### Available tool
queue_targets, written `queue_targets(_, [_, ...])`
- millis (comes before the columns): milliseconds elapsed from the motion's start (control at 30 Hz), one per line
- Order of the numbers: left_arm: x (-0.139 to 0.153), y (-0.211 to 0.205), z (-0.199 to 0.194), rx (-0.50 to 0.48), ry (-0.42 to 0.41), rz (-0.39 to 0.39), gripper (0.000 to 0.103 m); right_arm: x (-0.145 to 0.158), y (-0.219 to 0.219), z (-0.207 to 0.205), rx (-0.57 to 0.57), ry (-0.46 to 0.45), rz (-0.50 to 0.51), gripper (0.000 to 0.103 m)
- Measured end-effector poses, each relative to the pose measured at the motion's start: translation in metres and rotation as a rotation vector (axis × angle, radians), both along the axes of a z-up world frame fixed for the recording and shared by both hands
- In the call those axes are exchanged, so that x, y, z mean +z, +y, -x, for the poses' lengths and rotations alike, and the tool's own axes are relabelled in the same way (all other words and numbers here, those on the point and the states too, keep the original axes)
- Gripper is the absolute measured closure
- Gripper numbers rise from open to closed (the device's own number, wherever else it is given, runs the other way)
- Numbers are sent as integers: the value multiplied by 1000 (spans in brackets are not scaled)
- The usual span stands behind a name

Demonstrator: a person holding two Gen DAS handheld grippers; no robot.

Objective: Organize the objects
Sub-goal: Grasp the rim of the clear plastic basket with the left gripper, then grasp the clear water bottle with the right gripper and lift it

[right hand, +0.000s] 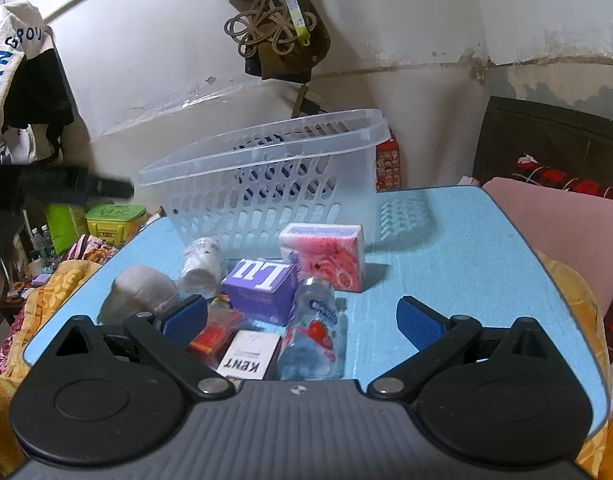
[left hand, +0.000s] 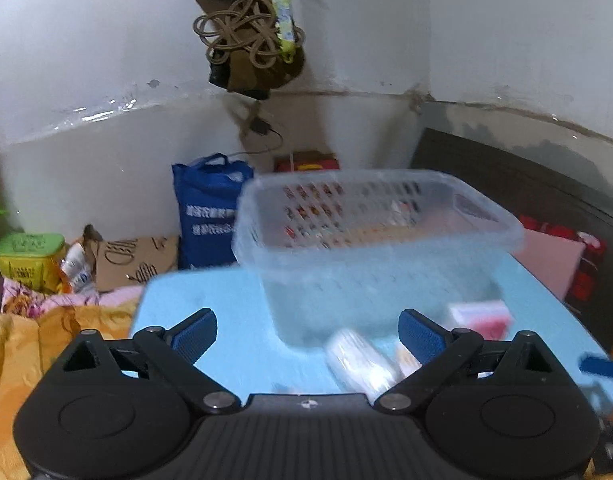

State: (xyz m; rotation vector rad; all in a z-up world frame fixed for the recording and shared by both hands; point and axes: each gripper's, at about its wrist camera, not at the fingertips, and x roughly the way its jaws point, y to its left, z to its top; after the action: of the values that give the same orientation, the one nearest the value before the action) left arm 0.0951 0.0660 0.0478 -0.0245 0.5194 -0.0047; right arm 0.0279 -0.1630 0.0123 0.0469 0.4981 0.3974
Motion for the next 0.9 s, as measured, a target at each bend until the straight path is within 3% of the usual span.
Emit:
queue_targets(200, [9,29,-73,113,-29,-33,5,-2,-7,-7,-8,-1,-19,0])
queue_targets(433, [-21,39,-127,141,77,-5,20,-3,-12,-11,-5,9,-23,0])
queue_targets(633, [-24,29,-127,143,84,-41,49,-6,-11,-8,0,11,-25,0])
queue_targets(800, [-26,33,-129,119,91,14,80,-14,-7,-7,21,29,-21,2])
queue_targets(900, [-27,29,-130,126,90,-3,79,-21,-6,-8,15,39,-24,6])
